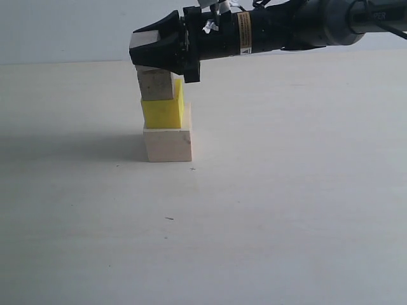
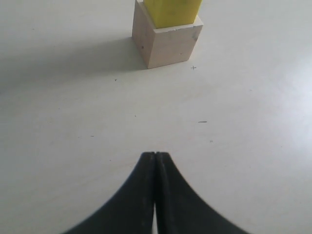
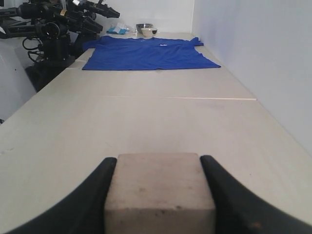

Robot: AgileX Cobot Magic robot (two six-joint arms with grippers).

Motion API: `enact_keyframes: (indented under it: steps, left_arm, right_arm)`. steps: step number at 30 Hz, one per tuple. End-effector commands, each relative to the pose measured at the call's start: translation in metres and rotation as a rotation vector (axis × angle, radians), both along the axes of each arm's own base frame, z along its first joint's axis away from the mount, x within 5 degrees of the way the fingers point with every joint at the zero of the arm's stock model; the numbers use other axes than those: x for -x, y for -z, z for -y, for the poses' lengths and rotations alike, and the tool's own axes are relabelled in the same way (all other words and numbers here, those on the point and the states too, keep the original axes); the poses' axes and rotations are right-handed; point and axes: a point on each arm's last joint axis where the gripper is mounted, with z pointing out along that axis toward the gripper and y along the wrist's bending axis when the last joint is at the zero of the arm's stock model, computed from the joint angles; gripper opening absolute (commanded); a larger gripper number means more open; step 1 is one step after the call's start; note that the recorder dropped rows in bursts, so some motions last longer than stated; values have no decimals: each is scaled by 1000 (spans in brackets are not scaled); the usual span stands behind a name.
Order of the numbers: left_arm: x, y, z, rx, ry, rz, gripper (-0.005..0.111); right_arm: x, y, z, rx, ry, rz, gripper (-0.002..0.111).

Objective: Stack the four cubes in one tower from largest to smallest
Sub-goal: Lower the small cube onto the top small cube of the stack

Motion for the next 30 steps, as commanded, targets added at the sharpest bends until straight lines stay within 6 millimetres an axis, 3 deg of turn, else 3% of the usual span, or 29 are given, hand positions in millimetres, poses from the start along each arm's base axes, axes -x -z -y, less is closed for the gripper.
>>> enact_keyframes:
  steps: [1,13,24,30]
  left_arm:
    - [0,1,1,-3,9,7,1]
    - [-1,1,1,-1,10,14,1]
    - [-1,1,1,-1,10,14,1]
    - [-1,1,1,-1,10,14,1]
  right_arm:
    - [-4,-4,6,-19,20,11,0]
    - [-3,-2,7,11,4,19,4]
    - [-3,-2,7,11,4,18,50]
    - [-3,-2,7,11,5,16,63]
